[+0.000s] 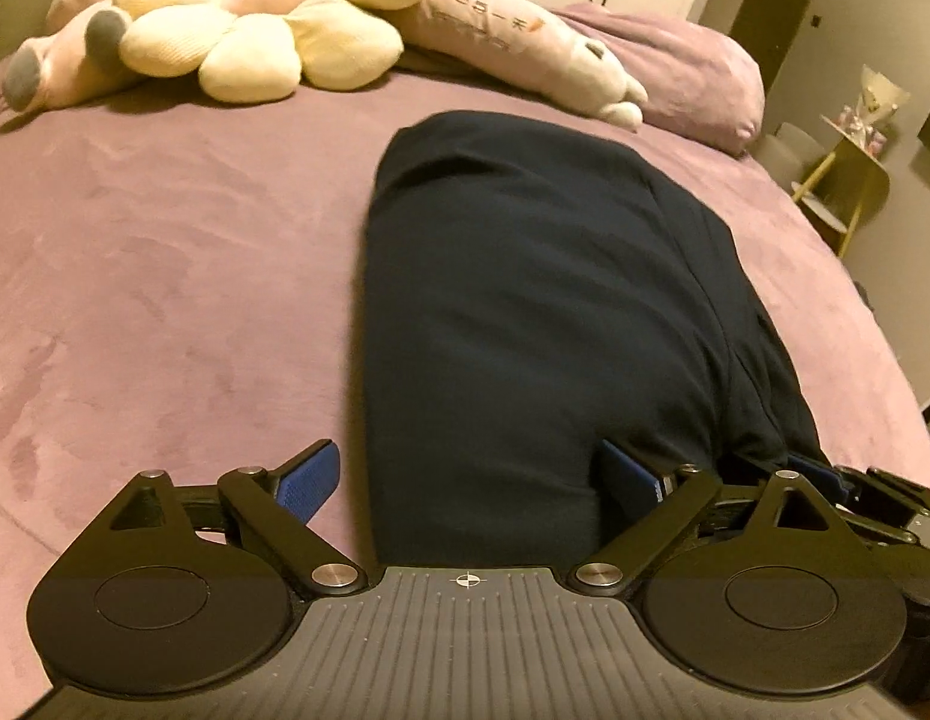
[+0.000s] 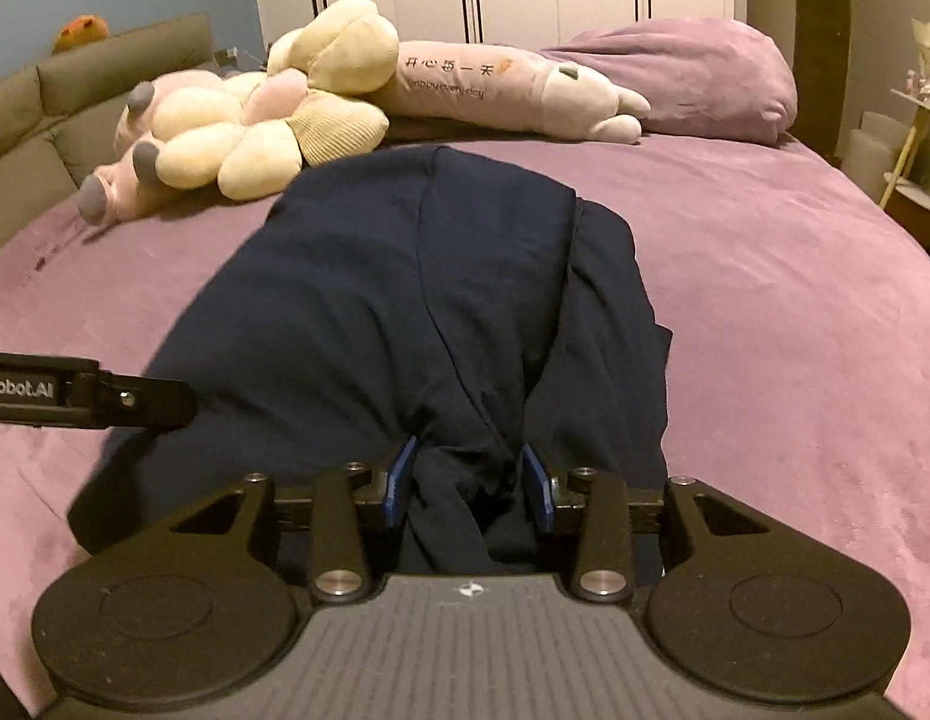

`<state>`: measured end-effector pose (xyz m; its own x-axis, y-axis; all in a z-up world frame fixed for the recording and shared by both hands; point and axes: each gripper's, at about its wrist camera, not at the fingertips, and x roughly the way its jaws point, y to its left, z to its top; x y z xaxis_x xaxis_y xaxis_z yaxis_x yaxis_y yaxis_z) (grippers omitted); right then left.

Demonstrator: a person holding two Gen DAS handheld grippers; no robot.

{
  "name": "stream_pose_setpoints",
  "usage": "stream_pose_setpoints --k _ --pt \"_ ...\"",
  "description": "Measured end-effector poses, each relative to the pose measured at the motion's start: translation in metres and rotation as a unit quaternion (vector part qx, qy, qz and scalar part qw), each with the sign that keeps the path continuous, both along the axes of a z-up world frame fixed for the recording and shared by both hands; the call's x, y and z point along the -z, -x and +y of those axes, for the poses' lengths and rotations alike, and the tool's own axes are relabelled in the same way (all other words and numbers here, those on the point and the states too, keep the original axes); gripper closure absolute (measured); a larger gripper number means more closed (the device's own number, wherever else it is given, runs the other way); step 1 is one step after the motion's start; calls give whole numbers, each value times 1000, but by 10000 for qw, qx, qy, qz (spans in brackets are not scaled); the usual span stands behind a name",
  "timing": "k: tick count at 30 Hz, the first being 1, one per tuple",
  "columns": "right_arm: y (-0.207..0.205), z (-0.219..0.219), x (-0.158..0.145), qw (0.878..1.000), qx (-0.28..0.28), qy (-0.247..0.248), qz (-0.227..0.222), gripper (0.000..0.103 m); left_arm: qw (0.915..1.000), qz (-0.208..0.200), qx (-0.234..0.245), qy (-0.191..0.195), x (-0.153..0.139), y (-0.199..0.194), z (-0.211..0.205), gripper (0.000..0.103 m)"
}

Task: Fold large clothes
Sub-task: 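Lay the folded jacket down and open both grippers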

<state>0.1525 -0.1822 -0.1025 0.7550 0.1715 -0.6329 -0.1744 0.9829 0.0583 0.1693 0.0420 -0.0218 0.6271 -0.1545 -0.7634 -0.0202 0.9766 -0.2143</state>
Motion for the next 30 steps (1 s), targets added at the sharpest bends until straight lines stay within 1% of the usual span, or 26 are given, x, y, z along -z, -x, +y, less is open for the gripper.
stream_pose_setpoints --k 2,3,5,7,9,11,13,14,17,19,20,22,23,24,25,26,27,28,29,30 --pt "-6 11 7 9997 -43 237 -97 65 9999 -22 9 -98 4 -2 -5 4" --pt "-6 13 8 9995 -36 300 -136 65 9999 -45 0 -143 5 -2 -7 1" --pt "-6 16 8 9994 -15 299 -168 64 9999 -4 -9 -121 4 -1 -4 1" --pt "-3 12 1 9998 -16 194 -106 64 10000 33 -23 19 -6 3 2 2" --pt "2 4 -19 9998 64 -183 -72 64 9998 -153 -90 11 -18 6 12 2" --pt "9 -2 -42 9982 161 -523 -254 64 9986 -337 -408 -73 -26 1 25 2" --pt "3 2 -60 9970 183 -581 -478 64 9961 -435 -773 -19 -30 -12 36 2" --pt "-4 6 -65 9964 145 -629 -542 64 9941 -426 -1001 1 -30 -22 41 2" --pt "-41 30 -73 9952 130 -741 -634 64 9877 -500 -1481 -6 -26 -50 46 2" --pt "-73 45 -67 9949 131 -788 -610 63 9849 -553 -1640 52 -20 -71 39 2" --pt "-91 51 -58 9962 192 -642 -563 63 9842 -602 -1662 110 -16 -81 31 2" --pt "-120 56 -30 9974 433 -61 -568 63 9853 -758 -1523 164 -7 -96 14 2" --pt "-128 50 -16 9968 580 33 -541 62 9864 -827 -1410 155 -1 -103 5 1" --pt "-130 39 -5 9960 658 -94 -602 60 9885 -805 -1275 136 6 -110 -5 1" --pt "-127 26 4 9941 743 -285 -743 54 9907 -699 -1158 141 17 -117 -14 0" --pt "-122 16 11 9916 853 -415 -878 53 9917 -684 -1091 59 25 -121 -23 0" --pt "-119 6 19 9892 937 -534 -988 52 9907 -786 -1087 -218 31 -121 -32 0" --pt "-116 1 25 9876 963 -638 -1060 52 9889 -918 -1108 -365 37 -119 -36 0" --pt "-115 -2 31 9865 938 -717 -1136 51 9873 -1047 -1146 -333 43 -116 -36 0" --pt "-115 -1 37 9859 944 -663 -1209 51 9867 -1062 -1213 -207 50 -117 -31 0"
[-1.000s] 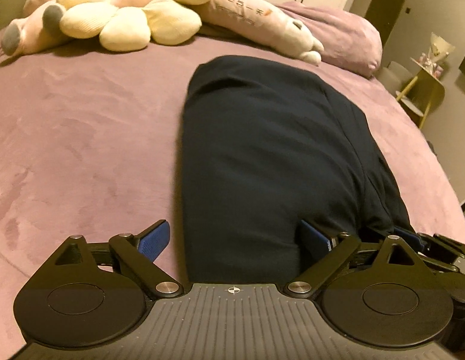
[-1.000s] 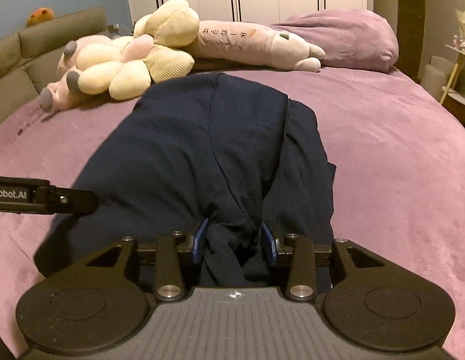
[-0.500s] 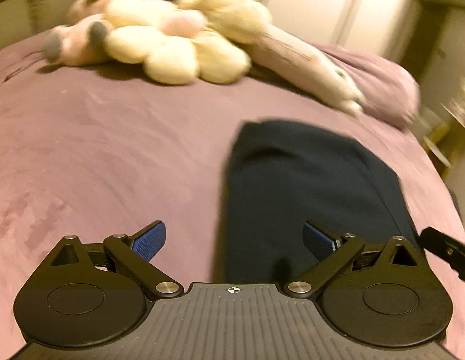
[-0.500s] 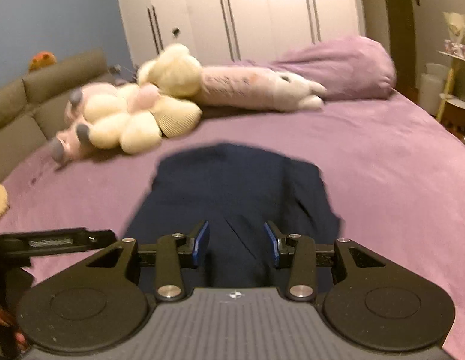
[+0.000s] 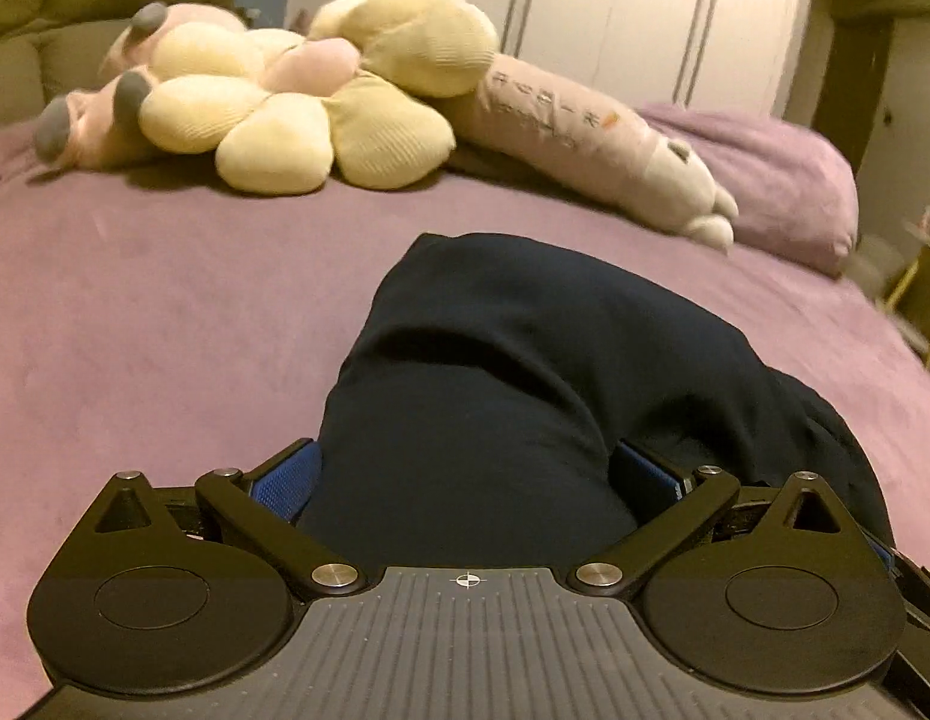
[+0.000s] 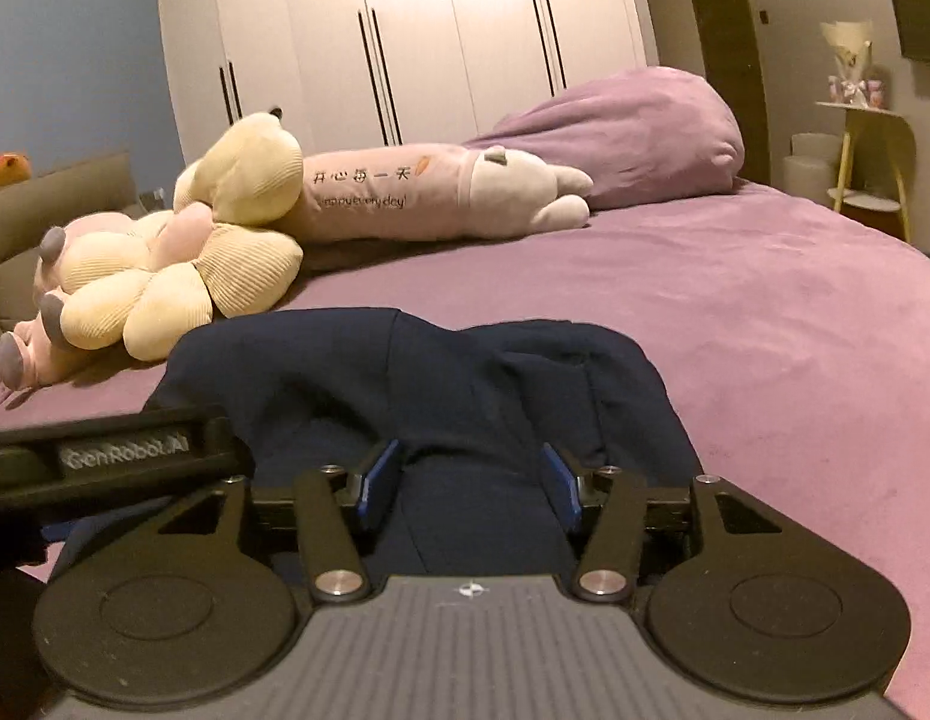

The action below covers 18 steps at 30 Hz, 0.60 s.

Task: Fold large clothes

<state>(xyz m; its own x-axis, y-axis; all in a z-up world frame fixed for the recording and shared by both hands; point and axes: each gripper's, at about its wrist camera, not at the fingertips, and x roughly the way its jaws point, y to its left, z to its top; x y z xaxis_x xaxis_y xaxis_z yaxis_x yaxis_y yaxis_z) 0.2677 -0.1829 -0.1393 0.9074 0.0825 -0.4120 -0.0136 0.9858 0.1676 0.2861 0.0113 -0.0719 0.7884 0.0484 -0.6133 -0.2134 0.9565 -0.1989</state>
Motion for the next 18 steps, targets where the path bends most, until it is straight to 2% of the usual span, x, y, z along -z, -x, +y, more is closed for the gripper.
stream_pose_setpoints --k 4,7,9,10,11,13,16,18 --pt "2 9 1 9995 -44 293 -130 49 9987 84 2 493 0 -2 19 0" --pt "9 1 -16 9998 -198 -71 8 47 9968 263 91 749 -17 7 34 0" --pt "22 -5 -32 9989 -251 -329 215 47 9953 374 175 876 -32 33 44 0" --pt "35 -6 -39 9987 -260 -334 272 46 9949 359 195 926 -38 49 49 0" --pt "52 -6 -44 9990 -275 -222 276 42 9945 339 230 962 -42 67 52 0" --pt "87 -5 -47 9991 -303 18 306 35 9940 417 383 932 -44 101 55 0" --pt "130 -9 -36 9980 -449 111 438 34 9947 559 564 652 -37 135 52 0" --pt "148 -12 -34 9974 -480 181 496 34 9955 585 629 410 -44 150 49 0"
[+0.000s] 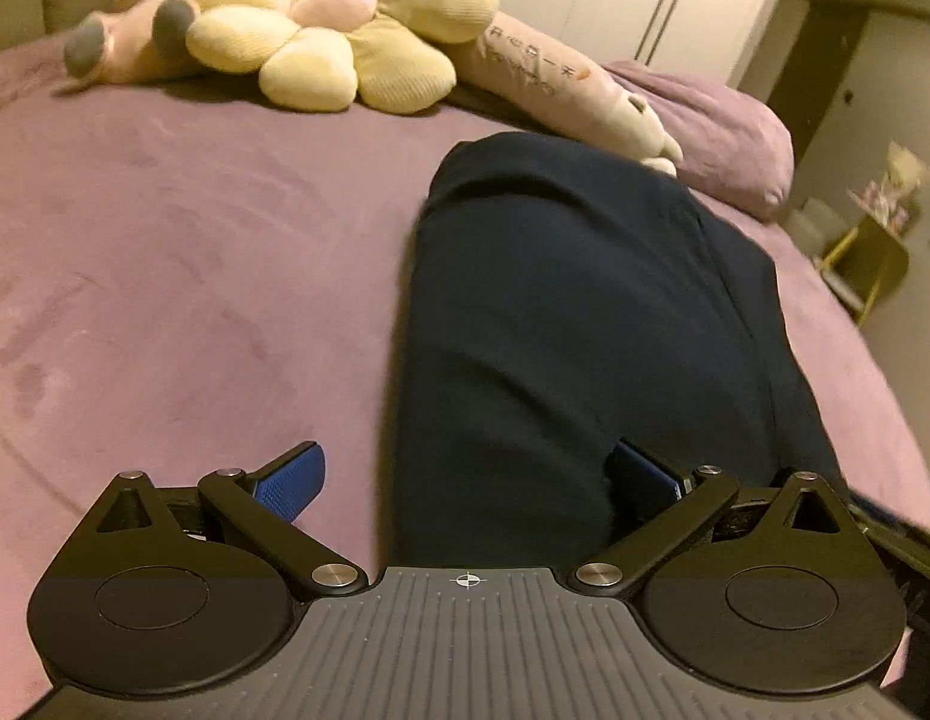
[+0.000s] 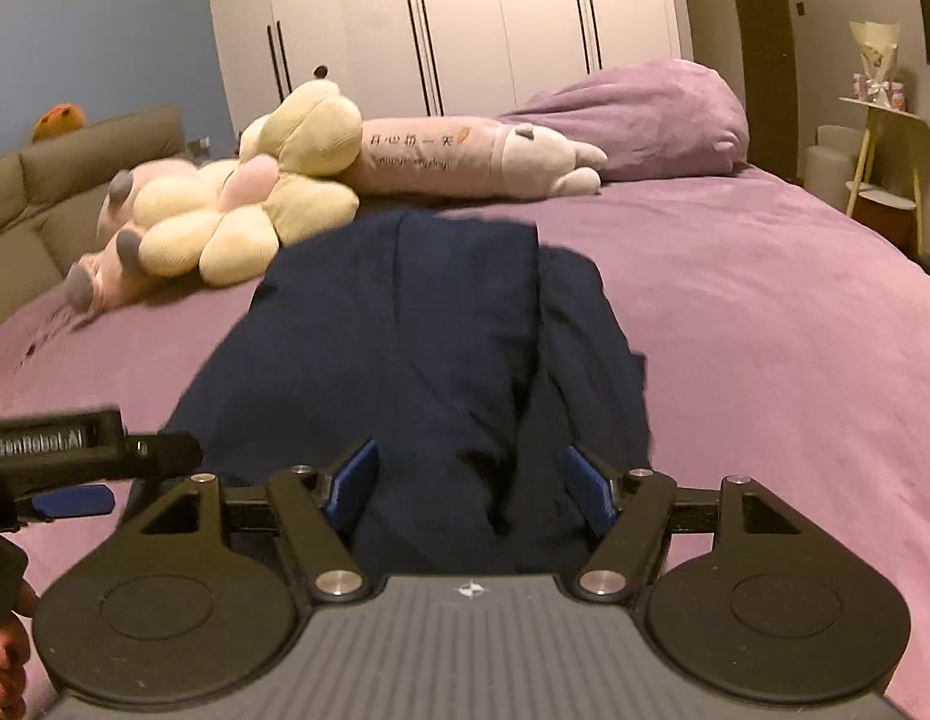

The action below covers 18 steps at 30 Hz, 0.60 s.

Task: Fold large clothes

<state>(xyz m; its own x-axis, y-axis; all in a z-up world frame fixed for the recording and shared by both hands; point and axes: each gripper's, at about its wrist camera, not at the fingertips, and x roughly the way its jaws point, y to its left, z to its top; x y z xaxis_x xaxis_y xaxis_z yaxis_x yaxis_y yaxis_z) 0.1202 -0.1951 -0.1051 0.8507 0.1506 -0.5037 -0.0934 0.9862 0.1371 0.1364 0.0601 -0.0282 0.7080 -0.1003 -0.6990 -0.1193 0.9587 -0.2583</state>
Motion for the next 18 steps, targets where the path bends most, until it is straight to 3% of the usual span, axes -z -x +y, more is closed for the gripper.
stream_pose_setpoints --k 3,4,6,8,10,12,15,18 --pt "15 3 -14 9991 -45 285 325 30 9967 62 270 -767 -21 16 -10 0" --pt "21 7 -18 9972 -17 481 574 22 9946 68 348 -979 -26 23 -13 0" --pt "28 8 -19 9908 -20 614 1204 20 9915 160 281 -1259 -33 39 -16 0" --pt "38 11 -11 9789 -23 711 1917 20 9898 441 156 -1345 -36 48 -15 0" --pt "49 16 -7 9692 100 848 2309 19 9902 649 131 -1227 -37 55 -11 0" --pt "56 20 -10 9650 163 873 2466 17 9910 755 114 -1098 -40 60 -7 0" --pt "62 24 -29 9692 256 846 2297 2 9920 738 140 -1016 -50 66 -7 0" --pt "67 31 -47 9741 333 984 2006 3 9928 667 196 -976 -60 68 -9 0"
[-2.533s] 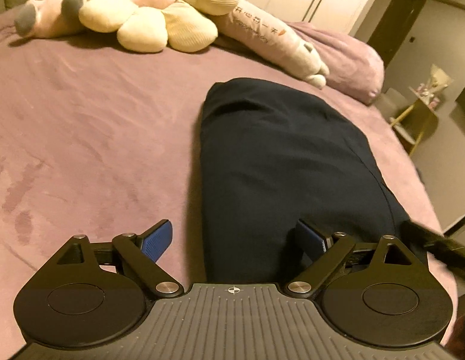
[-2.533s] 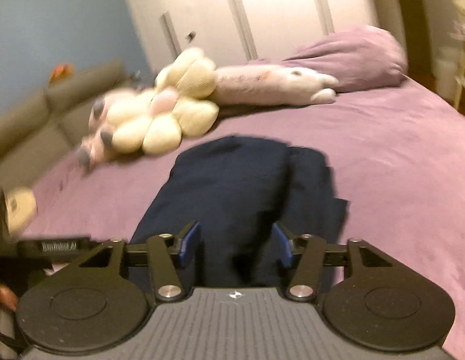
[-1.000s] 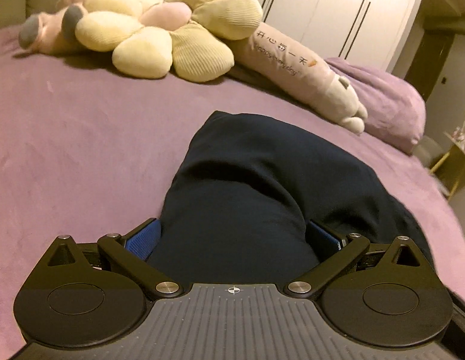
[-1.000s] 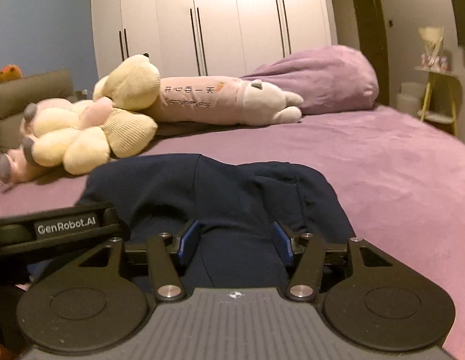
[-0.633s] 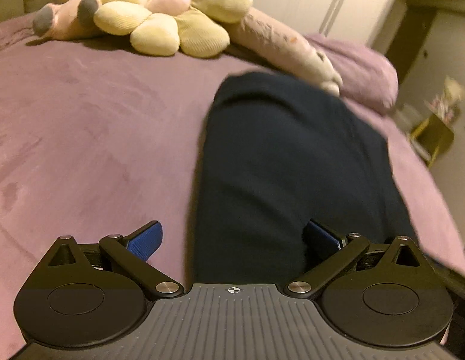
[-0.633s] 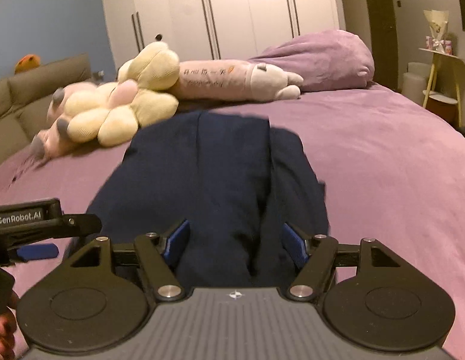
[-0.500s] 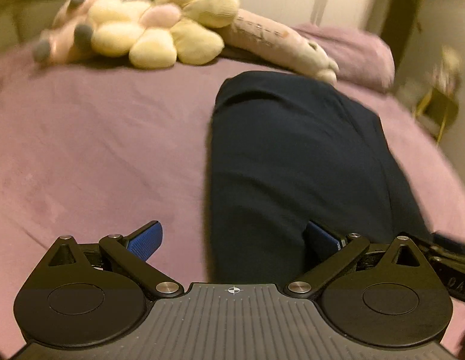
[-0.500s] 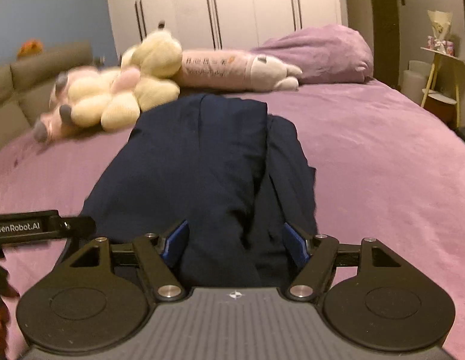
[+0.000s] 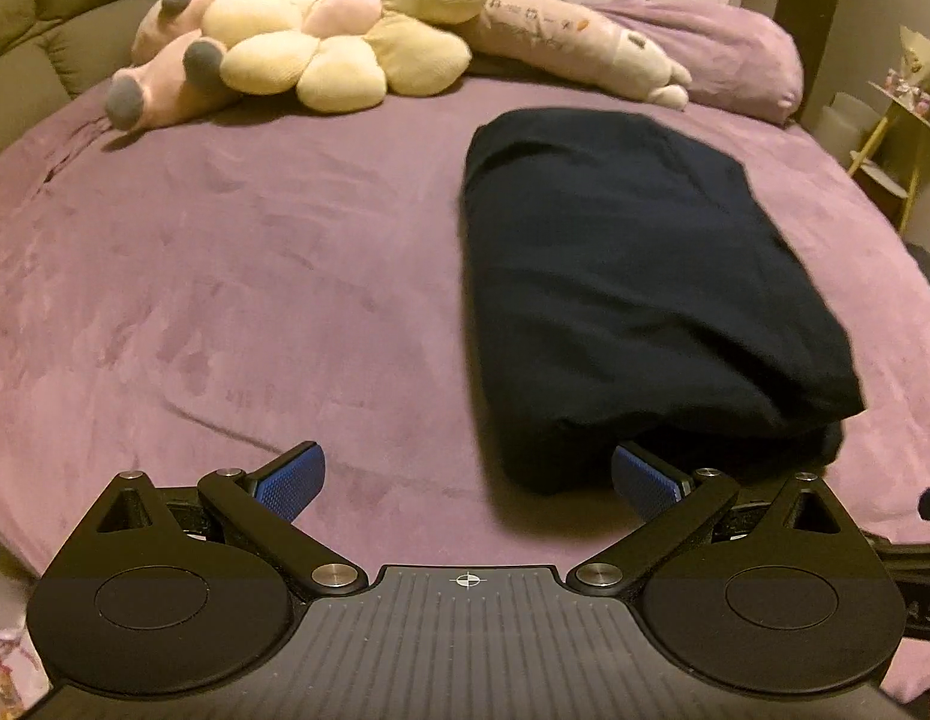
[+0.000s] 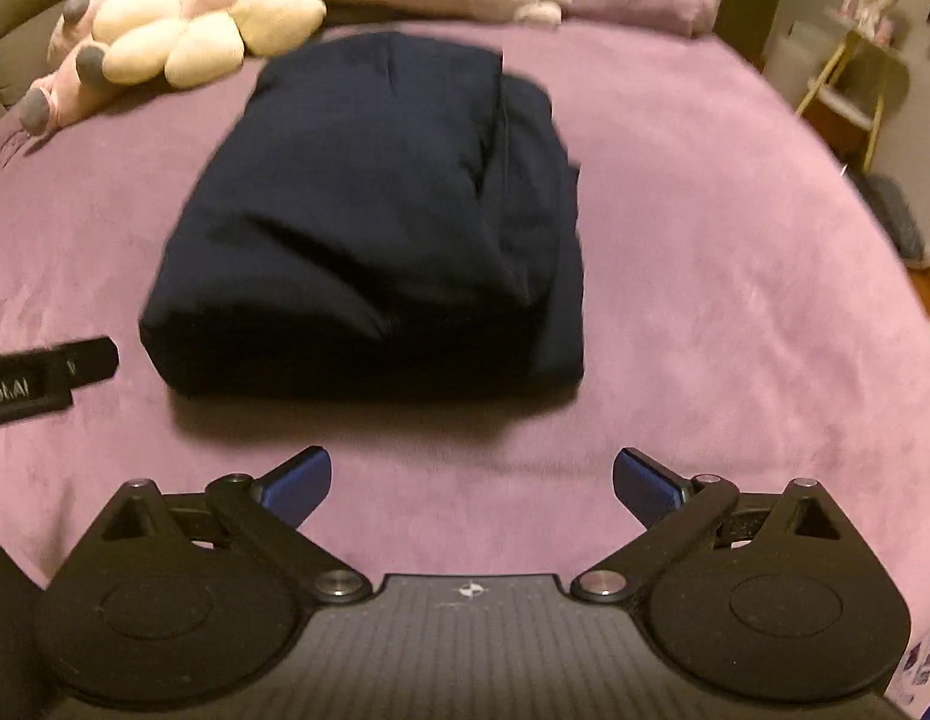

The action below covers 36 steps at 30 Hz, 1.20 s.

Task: Fold large clothes

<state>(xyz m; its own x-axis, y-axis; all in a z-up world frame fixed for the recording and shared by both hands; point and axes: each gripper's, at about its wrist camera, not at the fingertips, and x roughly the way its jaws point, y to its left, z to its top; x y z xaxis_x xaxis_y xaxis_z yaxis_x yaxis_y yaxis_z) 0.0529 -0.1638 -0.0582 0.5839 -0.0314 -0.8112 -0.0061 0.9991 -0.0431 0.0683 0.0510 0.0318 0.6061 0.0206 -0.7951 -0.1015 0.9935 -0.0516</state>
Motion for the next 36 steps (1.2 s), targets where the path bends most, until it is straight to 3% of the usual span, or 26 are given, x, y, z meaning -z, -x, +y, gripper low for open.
stream_pose_setpoints --k 10,36 --pt "-9 -1 -17 9988 347 -293 174 3 9997 188 43 -167 -2 -6 -7 0" --pt "-9 -2 -24 9979 612 -210 98 3 9989 249 231 -325 -1 -3 -19 0"
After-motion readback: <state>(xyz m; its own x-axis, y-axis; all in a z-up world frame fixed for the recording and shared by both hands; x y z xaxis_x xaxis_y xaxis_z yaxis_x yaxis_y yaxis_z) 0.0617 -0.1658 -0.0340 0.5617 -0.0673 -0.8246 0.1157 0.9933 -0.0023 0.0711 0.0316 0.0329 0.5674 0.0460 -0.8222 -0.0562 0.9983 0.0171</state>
